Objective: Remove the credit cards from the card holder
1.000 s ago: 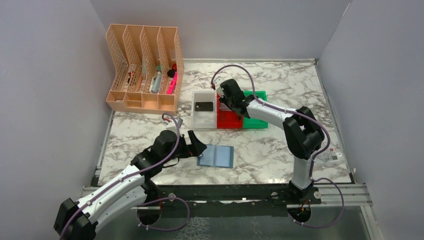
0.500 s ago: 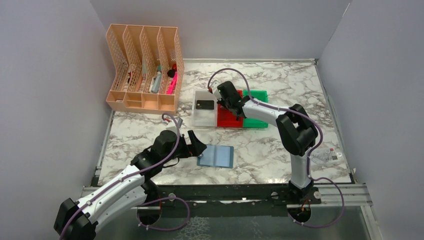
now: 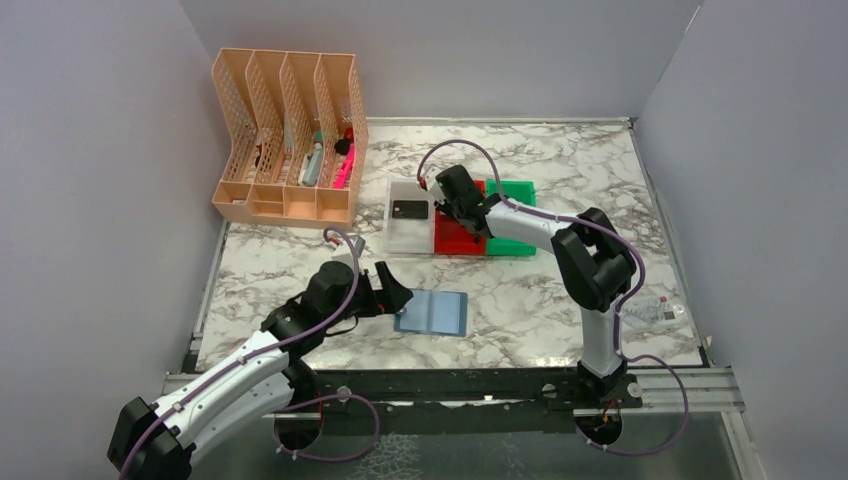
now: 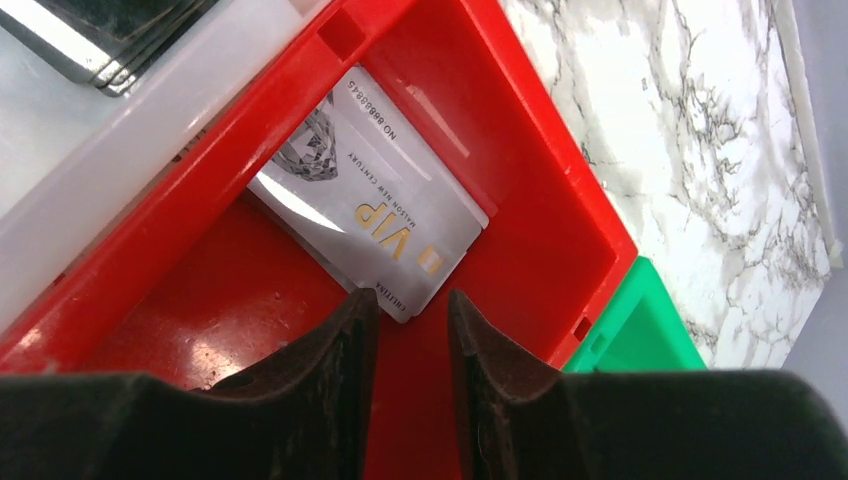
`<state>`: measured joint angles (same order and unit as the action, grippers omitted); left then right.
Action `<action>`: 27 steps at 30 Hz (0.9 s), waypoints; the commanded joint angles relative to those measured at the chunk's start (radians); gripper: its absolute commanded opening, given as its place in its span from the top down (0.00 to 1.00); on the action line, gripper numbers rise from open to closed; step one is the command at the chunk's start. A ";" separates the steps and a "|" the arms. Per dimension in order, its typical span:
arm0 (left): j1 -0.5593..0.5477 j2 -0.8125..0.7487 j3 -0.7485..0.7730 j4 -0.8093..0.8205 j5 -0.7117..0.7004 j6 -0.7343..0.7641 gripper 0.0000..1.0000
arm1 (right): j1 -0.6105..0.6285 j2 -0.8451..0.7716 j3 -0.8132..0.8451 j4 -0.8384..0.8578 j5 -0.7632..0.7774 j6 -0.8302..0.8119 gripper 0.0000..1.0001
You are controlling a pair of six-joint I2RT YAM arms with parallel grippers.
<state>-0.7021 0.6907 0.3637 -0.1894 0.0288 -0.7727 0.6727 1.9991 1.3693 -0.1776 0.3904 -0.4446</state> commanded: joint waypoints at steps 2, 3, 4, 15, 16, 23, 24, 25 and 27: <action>0.004 -0.004 -0.012 0.007 -0.004 0.009 0.05 | -0.002 0.010 -0.019 0.028 0.044 0.002 0.63; 0.004 -0.005 -0.012 0.007 -0.003 0.009 0.05 | -0.002 0.014 -0.018 0.026 0.051 0.003 0.63; 0.004 -0.004 -0.014 0.006 -0.002 0.009 0.05 | -0.002 0.016 -0.019 0.030 0.057 0.006 0.63; 0.004 0.006 -0.018 0.018 0.001 0.007 0.05 | -0.002 -0.085 -0.008 -0.022 -0.022 0.227 0.63; 0.004 0.011 -0.017 0.021 0.003 0.007 0.05 | -0.002 -0.102 -0.012 -0.032 -0.044 0.281 0.64; 0.004 0.041 -0.008 0.035 0.015 0.007 0.05 | -0.002 -0.132 -0.047 -0.117 -0.198 0.698 0.84; 0.004 0.041 -0.008 0.035 0.018 0.008 0.05 | -0.002 -0.121 -0.045 -0.125 -0.212 0.728 0.86; 0.004 0.042 -0.006 0.034 0.018 0.009 0.05 | -0.002 -0.109 -0.043 -0.129 -0.220 0.755 0.88; 0.003 0.040 -0.006 0.031 0.018 0.009 0.05 | -0.002 -0.085 -0.039 -0.132 -0.224 0.792 0.91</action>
<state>-0.7021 0.7330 0.3546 -0.1814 0.0330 -0.7727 0.6720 1.8729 1.3373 -0.2432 0.2440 0.1478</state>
